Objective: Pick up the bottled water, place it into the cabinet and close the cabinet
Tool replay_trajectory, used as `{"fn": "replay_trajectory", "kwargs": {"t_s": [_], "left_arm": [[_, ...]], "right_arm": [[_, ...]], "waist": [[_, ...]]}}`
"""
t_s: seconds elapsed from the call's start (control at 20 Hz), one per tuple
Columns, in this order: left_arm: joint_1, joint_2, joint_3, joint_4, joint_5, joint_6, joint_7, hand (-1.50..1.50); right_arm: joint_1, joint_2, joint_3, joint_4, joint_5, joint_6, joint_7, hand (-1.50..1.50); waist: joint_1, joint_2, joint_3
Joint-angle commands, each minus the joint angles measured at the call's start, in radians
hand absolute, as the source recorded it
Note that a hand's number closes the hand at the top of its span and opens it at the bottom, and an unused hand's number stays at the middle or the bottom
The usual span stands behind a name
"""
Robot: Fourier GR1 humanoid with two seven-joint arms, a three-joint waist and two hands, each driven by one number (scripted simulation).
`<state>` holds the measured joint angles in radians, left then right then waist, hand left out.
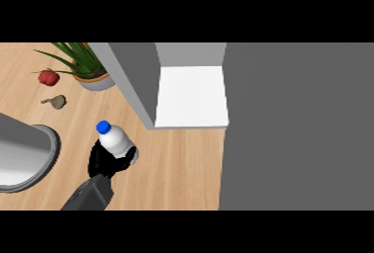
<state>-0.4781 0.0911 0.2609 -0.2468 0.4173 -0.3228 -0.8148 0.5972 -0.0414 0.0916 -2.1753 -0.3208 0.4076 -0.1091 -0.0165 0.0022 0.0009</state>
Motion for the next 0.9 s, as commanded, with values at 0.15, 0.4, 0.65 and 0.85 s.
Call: {"fn": "replay_trajectory", "kwargs": {"t_s": [0.15, 0.4, 0.65, 0.85], "left_arm": [[0.065, 0.085, -0.058, -0.068, -0.038, -0.158, 0.053, 1.5], [0.057, 0.07, -0.044, -0.061, -0.02, -0.213, 0.051, 1.5], [0.142, 0.046, -0.06, -0.199, 0.015, -0.233, 0.126, 1.5], [0.17, 0.039, -0.065, -0.272, 0.039, -0.229, 0.181, 1.5]], "right_arm": [[-0.008, 0.011, 0.004, -0.012, -0.019, -0.021, 0.039, -1.5], [-0.009, 0.029, 0.036, 0.051, 0.058, -0.01, -0.021, -1.5], [-0.023, 0.026, 0.019, 0.005, 0.052, -0.031, 0.0, -1.5], [-0.003, -0.005, 0.002, -0.019, -0.025, -0.005, 0.02, -1.5]], "waist": [[0.013, -0.003, -0.001], [0.005, 0.0, -0.002], [0.013, -0.004, -0.001], [0.014, -0.004, -0.001]]}}
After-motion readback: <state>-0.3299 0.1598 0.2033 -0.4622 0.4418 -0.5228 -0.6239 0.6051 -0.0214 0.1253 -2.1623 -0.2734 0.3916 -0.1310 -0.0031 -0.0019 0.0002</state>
